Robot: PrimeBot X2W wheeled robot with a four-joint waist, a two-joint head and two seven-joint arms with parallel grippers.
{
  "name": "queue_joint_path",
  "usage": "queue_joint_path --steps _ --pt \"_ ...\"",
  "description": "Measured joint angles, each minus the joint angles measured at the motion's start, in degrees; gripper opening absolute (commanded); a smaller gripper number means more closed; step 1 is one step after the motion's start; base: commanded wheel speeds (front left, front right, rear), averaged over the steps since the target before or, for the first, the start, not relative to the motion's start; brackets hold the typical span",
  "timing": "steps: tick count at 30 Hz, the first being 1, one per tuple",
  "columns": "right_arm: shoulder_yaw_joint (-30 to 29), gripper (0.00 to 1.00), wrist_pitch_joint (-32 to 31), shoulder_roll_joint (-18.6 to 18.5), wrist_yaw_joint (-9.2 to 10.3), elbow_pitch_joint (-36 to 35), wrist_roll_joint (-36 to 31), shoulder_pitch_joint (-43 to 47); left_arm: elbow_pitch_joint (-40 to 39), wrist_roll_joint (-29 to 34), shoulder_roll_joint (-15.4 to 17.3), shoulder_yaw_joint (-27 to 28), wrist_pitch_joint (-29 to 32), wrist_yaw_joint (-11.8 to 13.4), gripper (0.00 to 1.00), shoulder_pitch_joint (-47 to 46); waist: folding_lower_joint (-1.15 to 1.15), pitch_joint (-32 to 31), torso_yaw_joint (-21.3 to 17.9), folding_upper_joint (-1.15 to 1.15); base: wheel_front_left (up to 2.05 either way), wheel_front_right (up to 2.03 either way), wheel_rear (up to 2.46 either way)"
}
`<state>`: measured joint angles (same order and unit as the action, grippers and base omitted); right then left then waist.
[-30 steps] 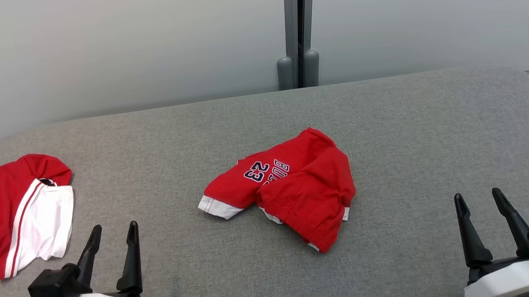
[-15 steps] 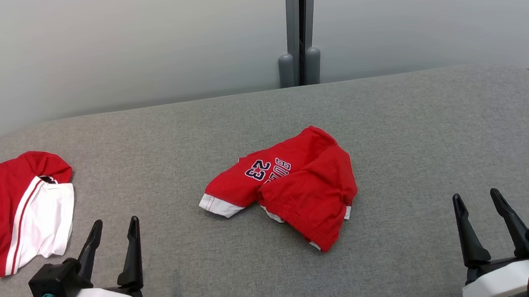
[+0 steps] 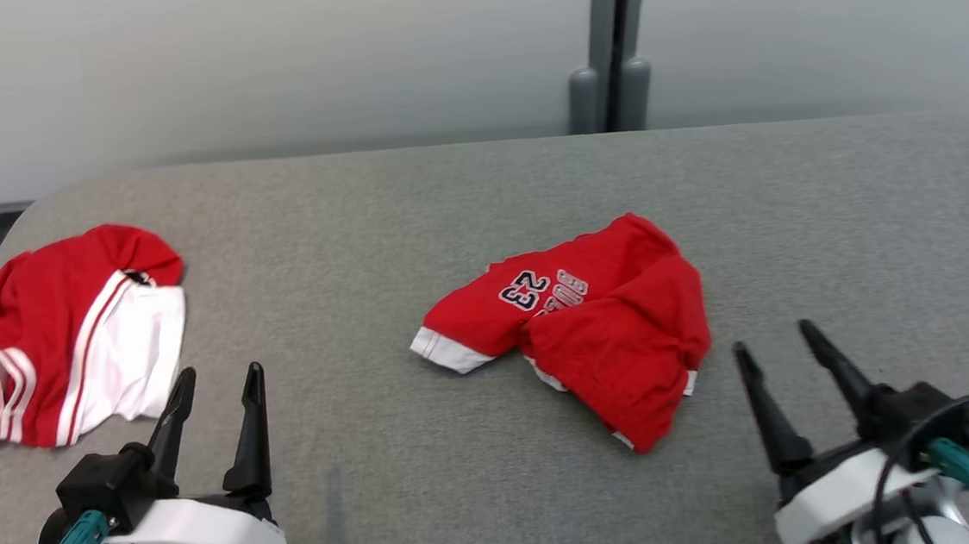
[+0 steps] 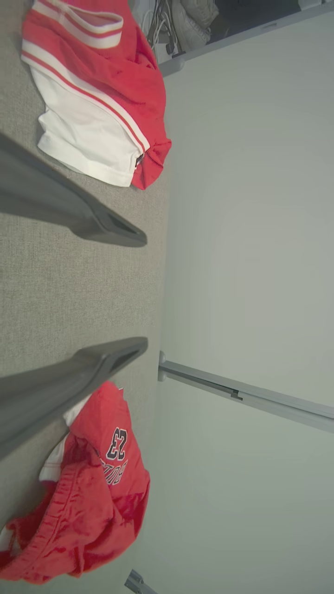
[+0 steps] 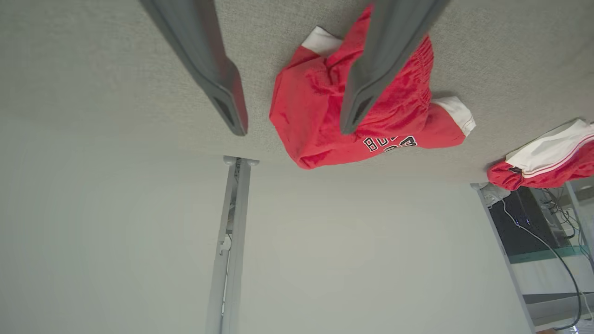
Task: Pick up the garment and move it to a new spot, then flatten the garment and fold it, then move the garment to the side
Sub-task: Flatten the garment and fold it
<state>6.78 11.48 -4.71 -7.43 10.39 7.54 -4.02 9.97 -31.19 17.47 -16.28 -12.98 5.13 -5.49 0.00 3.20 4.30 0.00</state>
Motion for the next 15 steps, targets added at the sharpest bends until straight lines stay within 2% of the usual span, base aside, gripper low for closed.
queue_joint_path --steps 9,15 --pt "14.33 1.00 -3.94 -4.09 -0.05 5.64 -0.53 -6.64 0.86 0.03 -2.05 -0.91 -0.92 -0.58 1.00 -2.33 0.00 3.09 6.08 0.00 0.00 0.00 0.00" --pt "20.65 1.00 -8.66 -7.59 -0.05 9.69 -3.03 -10.19 2.05 0.43 -2.90 -0.99 -1.43 -1.31 1.00 -3.78 0.00 5.39 8.85 0.00 0.00 0.00 0.00"
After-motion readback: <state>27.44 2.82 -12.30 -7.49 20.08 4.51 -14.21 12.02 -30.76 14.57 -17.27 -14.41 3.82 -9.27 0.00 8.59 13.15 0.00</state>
